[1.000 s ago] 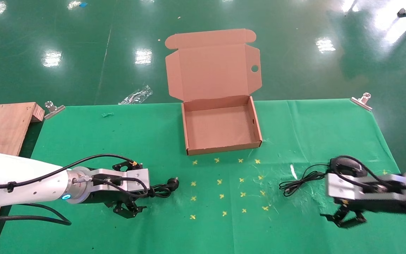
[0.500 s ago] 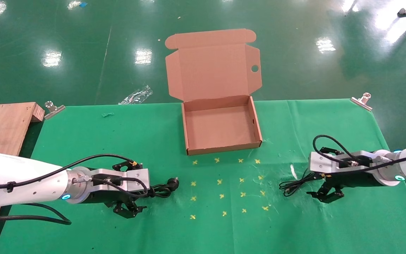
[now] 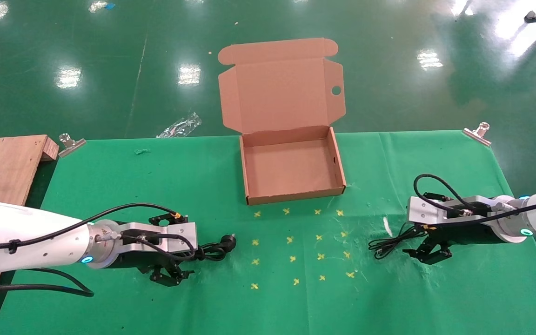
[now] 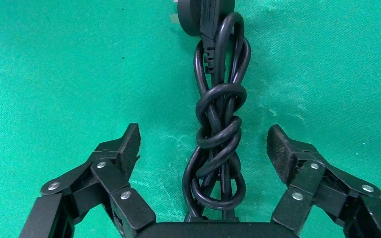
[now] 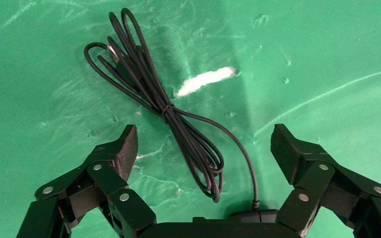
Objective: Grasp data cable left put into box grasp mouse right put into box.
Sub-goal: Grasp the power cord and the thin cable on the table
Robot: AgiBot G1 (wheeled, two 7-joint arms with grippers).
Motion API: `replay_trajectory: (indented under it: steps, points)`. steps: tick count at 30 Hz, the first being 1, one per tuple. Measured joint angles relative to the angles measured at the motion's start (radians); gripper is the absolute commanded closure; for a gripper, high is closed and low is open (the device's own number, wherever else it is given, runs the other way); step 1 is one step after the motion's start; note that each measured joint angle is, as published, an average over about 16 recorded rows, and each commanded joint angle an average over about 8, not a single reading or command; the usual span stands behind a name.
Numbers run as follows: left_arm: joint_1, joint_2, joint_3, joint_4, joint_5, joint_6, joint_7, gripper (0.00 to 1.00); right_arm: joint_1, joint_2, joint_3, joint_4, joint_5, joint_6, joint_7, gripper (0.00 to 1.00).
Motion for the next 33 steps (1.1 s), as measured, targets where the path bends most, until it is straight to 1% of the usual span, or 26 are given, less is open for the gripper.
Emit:
replay_trajectory:
  steps: [33]
  points:
    - [0.0,0.0,0.0,0.0,0.0,0.0,0.0,1.0,-0.01,0.01,0.002,0.027,0.005,-0.007,0.005,1.0]
